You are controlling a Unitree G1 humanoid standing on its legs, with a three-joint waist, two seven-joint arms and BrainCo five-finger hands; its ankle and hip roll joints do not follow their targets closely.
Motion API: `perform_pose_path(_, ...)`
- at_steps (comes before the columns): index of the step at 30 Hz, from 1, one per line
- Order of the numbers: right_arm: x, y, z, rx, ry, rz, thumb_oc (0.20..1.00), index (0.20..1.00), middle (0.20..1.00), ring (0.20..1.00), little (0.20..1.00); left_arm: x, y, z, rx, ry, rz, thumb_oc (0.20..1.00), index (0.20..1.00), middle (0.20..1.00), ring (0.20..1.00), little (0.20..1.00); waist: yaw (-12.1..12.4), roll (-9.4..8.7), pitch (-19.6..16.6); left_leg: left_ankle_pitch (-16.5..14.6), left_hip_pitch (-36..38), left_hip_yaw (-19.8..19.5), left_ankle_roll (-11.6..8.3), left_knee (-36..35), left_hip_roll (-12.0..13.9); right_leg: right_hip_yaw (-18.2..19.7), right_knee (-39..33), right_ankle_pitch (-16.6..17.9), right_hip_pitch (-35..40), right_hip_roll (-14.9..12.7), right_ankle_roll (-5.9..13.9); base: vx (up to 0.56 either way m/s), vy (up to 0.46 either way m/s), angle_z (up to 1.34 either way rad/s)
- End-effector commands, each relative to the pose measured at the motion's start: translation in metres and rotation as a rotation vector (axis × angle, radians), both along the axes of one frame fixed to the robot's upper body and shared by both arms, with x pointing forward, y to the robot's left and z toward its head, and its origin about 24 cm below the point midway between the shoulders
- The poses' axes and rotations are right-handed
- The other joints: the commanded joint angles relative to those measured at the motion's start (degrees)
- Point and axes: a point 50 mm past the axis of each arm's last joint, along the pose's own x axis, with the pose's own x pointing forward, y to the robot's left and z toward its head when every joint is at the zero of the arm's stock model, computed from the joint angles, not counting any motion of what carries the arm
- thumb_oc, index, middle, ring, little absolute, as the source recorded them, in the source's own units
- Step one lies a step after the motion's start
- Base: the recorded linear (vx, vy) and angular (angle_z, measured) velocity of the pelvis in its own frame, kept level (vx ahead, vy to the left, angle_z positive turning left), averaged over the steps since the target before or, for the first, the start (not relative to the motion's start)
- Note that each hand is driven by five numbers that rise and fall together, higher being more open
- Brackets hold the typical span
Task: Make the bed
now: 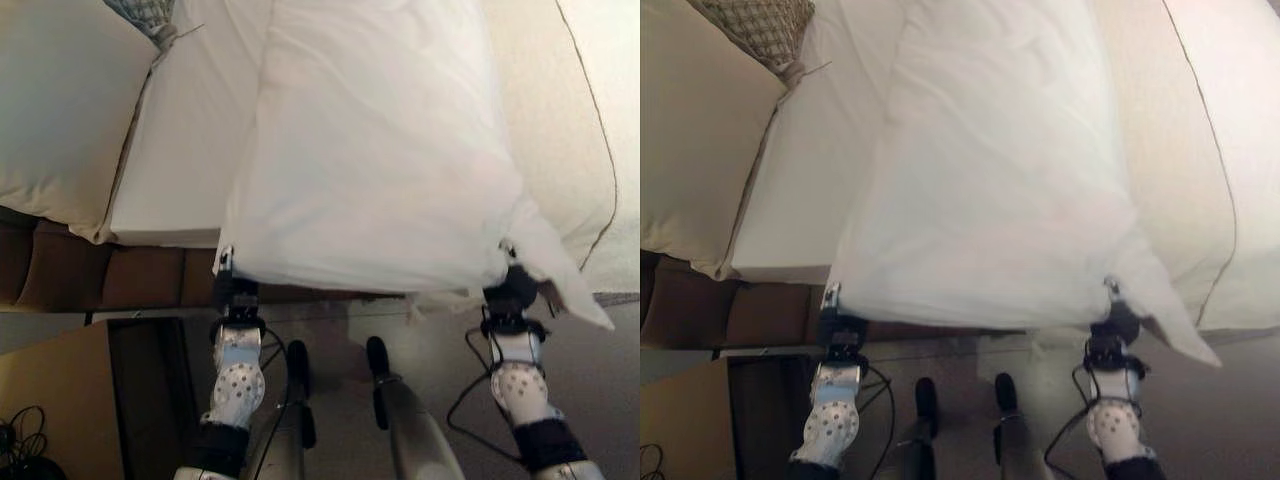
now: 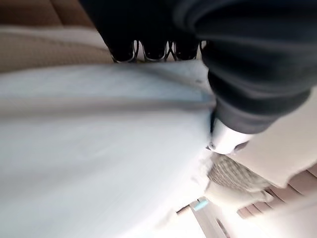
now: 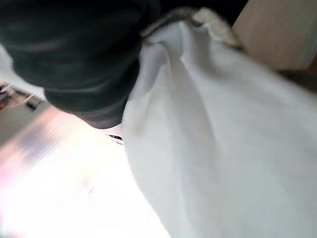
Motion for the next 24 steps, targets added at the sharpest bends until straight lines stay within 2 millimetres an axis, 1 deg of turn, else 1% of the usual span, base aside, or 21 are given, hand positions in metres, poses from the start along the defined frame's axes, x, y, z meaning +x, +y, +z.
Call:
perform_pose_path(1, -0.027, -0.012, -0.039, -0.065, 0.145, 0.02, 0.2, 0.2, 0.2, 0.2, 0.2, -0.033, 0.066, -0.041, 0.259, 0.185, 0.147, 0.2, 0.2, 0.2, 0.2, 0.2, 1.3, -2.16, -2.0, -1.1, -1.8, 1.5, 0.21, 2.4, -1.6, 0.8, -8.6, 5.9, 2.2, -1.4, 5.21, 0.0, 0.0, 0.0)
perform_pose_path(2, -0.026, -0.012, -0.039, -0.065, 0.144, 0.02, 0.2, 0.2, 0.2, 0.2, 0.2, -0.033, 0.066, -0.041, 0.259, 0.184, 0.148, 0.2, 0.2, 0.2, 0.2, 0.2, 1.3, -2.16, -2.1, -1.0, -2.0, 1.5, 0.2, 2.3, -1.6, 0.8, -8.6, 6.1, 1.9, -1.4, 5.21, -0.01, 0.038, 0.03)
perform_pose_path(3, -0.035, -0.011, -0.054, -0.074, 0.209, 0.059, 0.2, 0.2, 0.2, 0.2, 0.2, -0.036, 0.067, -0.054, 0.303, 0.222, 0.1, 0.2, 0.2, 0.2, 0.2, 0.2, 1.3, -2.22, -1.9, -0.9, -1.8, 1.8, 0.14, 2.1, -1.5, 0.8, -8.7, 6.1, 2.0, -1.5, 5.26, 0.0, 0.032, 0.04)
perform_pose_path(4, -0.051, -0.016, -0.078, -0.121, 0.347, 0.065, 0.2, 0.2, 0.2, 0.2, 0.2, -0.045, 0.076, -0.077, 0.377, 0.332, 0.083, 0.2, 0.2, 0.2, 0.2, 0.2, 1.4, -2.26, -1.9, -0.9, -1.8, 2.1, -0.04, 1.8, -1.4, 0.6, -9.1, 6.3, 2.1, -1.9, 5.39, 0.01, 0.035, 0.05)
perform_pose_path(5, -0.059, -0.015, -0.088, -0.12, 0.4, 0.09, 0.2, 0.2, 0.2, 0.2, 0.2, -0.05, 0.077, -0.089, 0.387, 0.386, 0.069, 0.2, 0.2, 0.2, 0.2, 0.2, 1.4, -2.37, -2.0, -0.8, -1.7, 2.2, -0.14, 1.6, -1.4, 0.6, -9.3, 6.4, 2.1, -2.0, 5.44, 0.01, 0.024, 0.03)
perform_pose_path(6, -0.059, -0.015, -0.088, -0.12, 0.399, 0.09, 0.2, 0.2, 0.2, 0.2, 0.2, -0.05, 0.077, -0.089, 0.386, 0.385, 0.069, 0.2, 0.2, 0.2, 0.2, 0.2, 1.4, -2.37, -1.9, -0.8, -1.7, 2.2, -0.14, 1.6, -1.4, 0.6, -9.4, 6.4, 2.1, -2.0, 5.44, 0.03, 0.012, 0.04)
perform_pose_path(7, -0.073, -0.015, -0.106, -0.133, 0.509, 0.104, 0.2, 0.2, 0.2, 0.2, 0.2, -0.063, 0.079, -0.111, 0.44, 0.517, 0.034, 0.2, 0.2, 0.2, 0.2, 0.2, 1.5, -2.47, -2.1, -0.8, -1.4, 2.4, -0.21, 1.2, -1.3, 0.5, -10.0, 6.7, 2.4, -2.2, 5.45, 0.02, 0.01, 0.04)
perform_pose_path(10, -0.079, -0.013, -0.113, -0.13, 0.55, 0.132, 0.2, 0.2, 0.2, 0.2, 0.2, -0.069, 0.079, -0.119, 0.445, 0.564, 0.03, 0.2, 0.2, 0.2, 0.2, 0.2, 1.5, -2.57, -2.2, -0.8, -1.3, 2.5, -0.19, 1.1, -1.3, 0.5, -10.3, 6.8, 2.6, -2.3, 5.49, 0.02, 0.011, 0.03)
perform_pose_path(11, -0.095, -0.011, -0.127, -0.115, 0.652, 0.149, 0.2, 0.2, 0.2, 0.2, 0.2, -0.082, 0.076, -0.135, 0.441, 0.667, 0.006, 0.2, 0.2, 0.2, 0.2, 0.2, 1.6, -2.6, -2.4, -0.8, -0.9, 2.7, -0.15, 0.8, -1.2, 0.4, -10.9, 7.1, 3.1, -2.6, 5.58, 0.04, 0.026, 0.04)
perform_pose_path(12, -0.107, -0.009, -0.137, -0.139, 0.741, 0.191, 0.2, 0.2, 0.2, 0.2, 0.2, -0.097, 0.074, -0.149, 0.401, 0.767, 0.029, 0.2, 0.2, 0.2, 0.2, 0.2, 1.7, -2.53, -2.7, -0.8, -0.4, 2.9, -0.17, 0.2, -1.1, 0.3, -11.4, 7.3, 3.5, -2.9, 5.67, 0.06, 0.033, 0.01)
perform_pose_path(13, -0.112, -0.01, -0.141, -0.131, 0.777, 0.18, 0.2, 0.2, 0.2, 0.2, 0.2, -0.102, 0.071, -0.154, 0.367, 0.81, 0.05, 0.2, 0.2, 0.2, 0.2, 0.2, 1.7, -2.41, -3.1, -0.7, -0.3, 3.0, -0.17, -0.1, -1.1, 0.2, -11.7, 7.4, 3.7, -3.0, 5.72, 0.04, 0.019, -0.01)
perform_pose_path(14, -0.111, -0.01, -0.141, -0.132, 0.777, 0.18, 0.2, 0.2, 0.2, 0.2, 0.2, -0.102, 0.071, -0.154, 0.366, 0.809, 0.05, 0.2, 0.2, 0.2, 0.2, 0.2, 1.6, -2.39, -3.1, -0.7, -0.2, 3.0, -0.16, -0.2, -1.1, 0.2, -11.7, 7.5, 3.7, -3.0, 5.72, 0.04, 0.023, -0.05)
perform_pose_path(15, -0.118, -0.008, -0.144, -0.122, 0.805, 0.196, 0.2, 0.2, 0.2, 0.2, 0.2, -0.111, 0.065, -0.161, 0.333, 0.864, 0.059, 0.2, 0.2, 0.2, 0.2, 0.2, 1.6, -2.26, -3.5, -0.6, 0.2, 3.1, -0.16, -0.5, -1.1, 0.1, -12.2, 7.6, 4.2, -3.3, 5.78, 0.03, 0.016, -0.04)
perform_pose_path(16, -0.118, -0.008, -0.144, -0.122, 0.805, 0.196, 0.2, 0.2, 0.2, 0.2, 0.2, -0.111, 0.065, -0.161, 0.333, 0.864, 0.059, 0.2, 0.2, 0.2, 0.2, 0.2, 1.6, -2.26, -3.5, -0.6, 0.2, 3.1, -0.16, -0.6, -1.1, 0.1, -12.2, 7.6, 4.2, -3.3, 5.78, 0.04, 0.025, -0.05)
perform_pose_path(18, -0.123, -0.004, -0.148, -0.125, 0.835, 0.232, 0.2, 0.2, 0.2, 0.2, 0.2, -0.12, 0.06, -0.167, 0.303, 0.916, 0.068, 0.2, 0.2, 0.2, 0.2, 0.2, 1.6, -2.25, -3.9, -0.7, 0.7, 3.2, -0.08, -0.7, -1.0, 0.1, -12.5, 7.7, 4.7, -3.4, 5.86, 0.02, 0.012, 0.0)
perform_pose_path(19, -0.124, -0.002, -0.15, -0.14, 0.855, 0.26, 0.36, 0.36, 0.36, 0.36, 0.36, -0.123, 0.056, -0.17, 0.298, 0.935, 0.059, 0.2, 0.2, 0.2, 0.2, 0.2, 1.6, -2.23, -4.1, -0.8, 1.0, 3.3, -0.07, -0.7, -1.0, 0.0, -12.7, 7.8, 5.1, -3.6, 5.94, 0.0, 0.0, 0.0)
perform_pose_path(20, -0.124, -0.002, -0.15, -0.14, 0.855, 0.26, 0.589, 0.589, 0.589, 0.589, 0.589, -0.123, 0.056, -0.17, 0.298, 0.935, 0.059, 0.2, 0.2, 0.2, 0.2, 0.2, 1.6, -2.23, -4.1, -0.8, 1.0, 3.3, -0.07, -0.7, -1.0, 0.0, -12.7, 7.8, 5.1, -3.6, 5.94, 0.0, 0.0, 0.0)
perform_pose_path(21, -0.124, -0.001, -0.15, -0.182, 0.869, 0.298, 1.0, 1.0, 1.0, 1.0, 1.0, -0.124, 0.054, -0.171, 0.299, 0.941, 0.051, 0.2, 0.2, 0.2, 0.2, 0.2, 1.7, -2.24, -4.1, -0.9, 1.1, 3.3, -0.08, -0.6, -1.1, -0.1, -12.8, 7.8, 5.3, -3.6, 5.97, 0.01, 0.0, -0.03)
perform_pose_path(22, -0.124, 0.001, -0.15, -0.213, 0.88, 0.334, 1.0, 1.0, 1.0, 1.0, 1.0, -0.125, 0.053, -0.171, 0.301, 0.944, 0.047, 0.2, 0.2, 0.2, 0.2, 0.2, 1.8, -2.29, -4.1, -0.9, 1.3, 3.2, 0.02, -0.8, -1.1, -0.1, -12.8, 7.8, 5.4, -3.6, 5.97, 0.03, -0.005, -0.05)
perform_pose_path(23, -0.121, 0.004, -0.15, -0.275, 0.891, 0.381, 1.0, 1.0, 1.0, 1.0, 1.0, -0.122, 0.049, -0.17, 0.312, 0.932, 0.019, 0.799, 0.799, 0.799, 0.799, 0.799, 1.9, -2.31, -4.3, -0.9, 1.5, 3.0, 0.07, -1.0, -1.1, -0.2, -13.1, 7.9, 5.7, -3.7, 6.0, 0.02, -0.006, -0.05)
perform_pose_path(24, -0.121, 0.004, -0.15, -0.275, 0.891, 0.381, 1.0, 1.0, 1.0, 1.0, 1.0, -0.122, 0.049, -0.17, 0.312, 0.932, 0.019, 1.0, 1.0, 1.0, 1.0, 1.0, 1.9, -2.3, -4.2, -0.9, 1.6, 2.9, 0.07, -1.0, -1.1, -0.3, -13.1, 7.9, 5.8, -3.7, 6.0, 0.03, -0.01, -0.04)
